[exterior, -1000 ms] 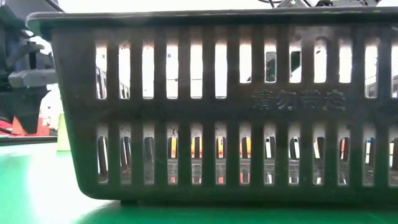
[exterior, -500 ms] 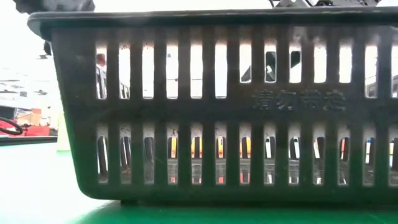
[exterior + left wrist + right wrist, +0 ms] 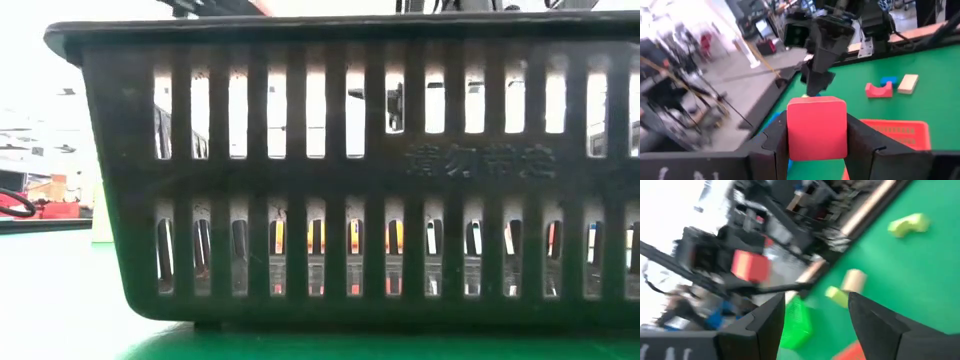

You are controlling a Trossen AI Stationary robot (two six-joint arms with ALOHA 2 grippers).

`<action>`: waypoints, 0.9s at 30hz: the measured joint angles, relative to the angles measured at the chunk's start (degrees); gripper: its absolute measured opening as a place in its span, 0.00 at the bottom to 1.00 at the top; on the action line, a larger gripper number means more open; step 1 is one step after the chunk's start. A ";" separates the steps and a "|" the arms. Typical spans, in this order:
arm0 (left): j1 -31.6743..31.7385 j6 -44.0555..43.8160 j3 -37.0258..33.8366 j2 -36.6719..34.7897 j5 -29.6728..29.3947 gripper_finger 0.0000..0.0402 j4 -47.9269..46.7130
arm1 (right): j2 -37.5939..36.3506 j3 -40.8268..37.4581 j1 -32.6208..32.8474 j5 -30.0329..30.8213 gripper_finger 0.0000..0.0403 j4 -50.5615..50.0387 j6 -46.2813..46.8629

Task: Sort & place blocks by color
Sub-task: Put the top left orange block into the orange bin

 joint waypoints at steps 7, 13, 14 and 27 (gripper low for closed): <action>3.08 9.61 -0.02 7.75 5.94 0.33 16.18 | 5.62 0.22 1.67 -3.50 0.61 15.41 7.88; 4.81 11.66 -0.02 10.57 9.04 0.33 23.42 | 6.31 1.74 4.18 -3.28 0.64 15.80 7.44; 5.03 11.54 -0.02 10.57 9.88 0.33 23.60 | 6.31 1.94 4.45 -3.26 0.64 16.04 6.89; 5.57 18.33 -0.08 10.46 12.22 0.33 26.87 | 7.12 9.05 7.02 -3.02 0.64 11.04 1.79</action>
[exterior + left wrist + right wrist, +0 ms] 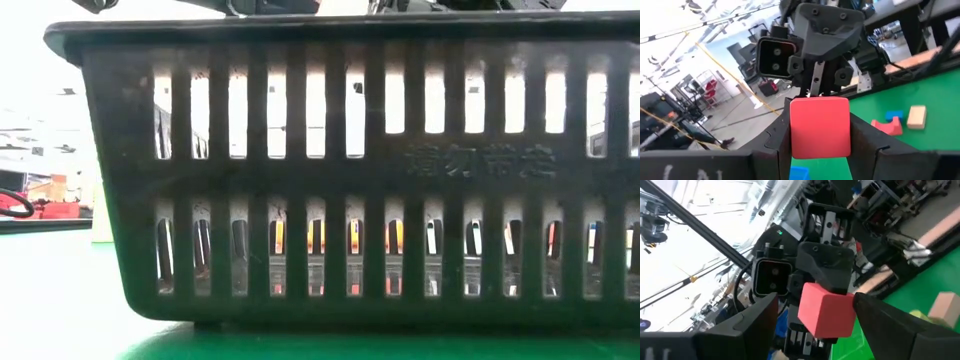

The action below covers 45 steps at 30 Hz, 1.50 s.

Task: Sort & place blocks by color
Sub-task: Put the top left orange block into the orange bin

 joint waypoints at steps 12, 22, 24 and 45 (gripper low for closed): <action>0.47 3.87 0.02 0.15 2.22 0.33 2.28 | 0.13 0.11 0.24 3.10 0.64 -2.37 0.68; 3.06 4.06 0.04 0.15 7.31 0.33 2.15 | 0.13 0.11 0.87 4.57 0.63 -1.60 -0.27; 3.34 4.33 0.04 0.15 7.31 0.33 2.11 | 0.13 0.11 0.85 4.57 0.61 -1.58 -0.29; 1.34 0.42 0.04 0.13 -6.20 0.74 2.16 | -0.88 0.03 -2.64 4.10 0.30 -9.96 -4.86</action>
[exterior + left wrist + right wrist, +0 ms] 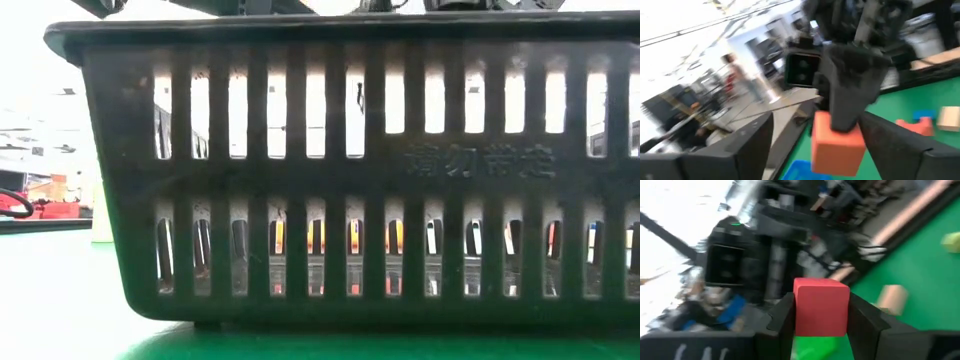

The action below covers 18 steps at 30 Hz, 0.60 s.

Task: Sort & place blocks by color
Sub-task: Put the top left orange block into the orange bin

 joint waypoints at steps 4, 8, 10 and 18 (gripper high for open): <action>-1.53 -0.18 0.04 -0.07 -12.48 0.80 -0.36 | -2.35 -0.03 -2.67 0.08 0.30 -9.49 -2.50; -3.22 -2.69 0.04 -0.07 -27.46 0.81 -3.26 | -4.48 -0.01 -3.74 0.05 0.30 -20.53 -3.15; -3.97 -3.14 0.04 -0.07 -34.78 0.80 -5.33 | -4.78 -0.02 -2.62 0.06 0.30 -24.73 -3.46; -5.00 -4.09 0.04 -0.07 -46.39 0.68 -7.41 | -4.80 -0.01 4.93 4.61 0.30 -31.25 -6.88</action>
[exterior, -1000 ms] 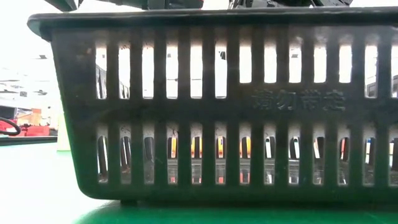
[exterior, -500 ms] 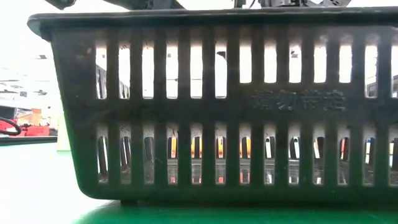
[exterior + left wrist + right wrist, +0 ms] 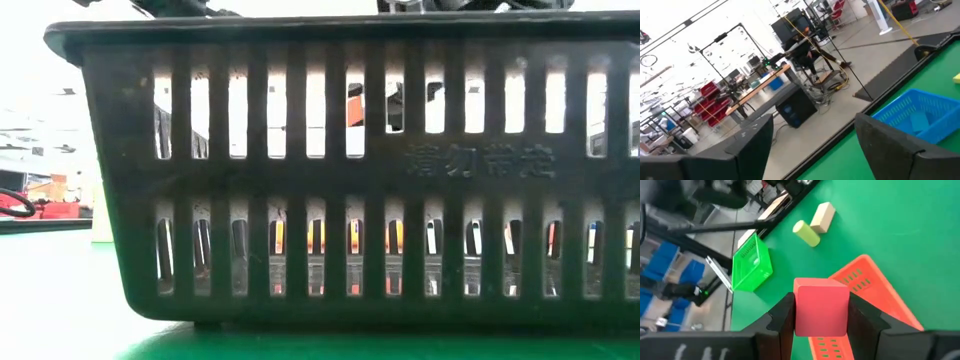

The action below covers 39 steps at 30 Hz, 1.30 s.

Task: Sort & place blocks by color
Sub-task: Put the top left orange block into the orange bin, then put the bottom green block into the green bin

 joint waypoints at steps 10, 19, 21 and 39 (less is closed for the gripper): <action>1.51 -4.59 0.00 0.00 0.11 0.56 -3.52 | 0.00 0.00 6.45 8.42 0.32 -0.86 -13.34; 0.55 -15.92 0.00 0.00 9.70 0.54 -5.94 | 0.98 0.00 10.20 15.42 0.32 -2.73 -26.41; 0.35 -20.63 0.00 0.00 13.31 0.54 -8.27 | 1.77 0.00 10.66 15.50 0.33 -2.59 -29.73; 0.06 -66.15 -0.02 0.00 58.73 0.54 -44.25 | 3.65 0.00 10.90 15.38 0.62 3.01 -37.07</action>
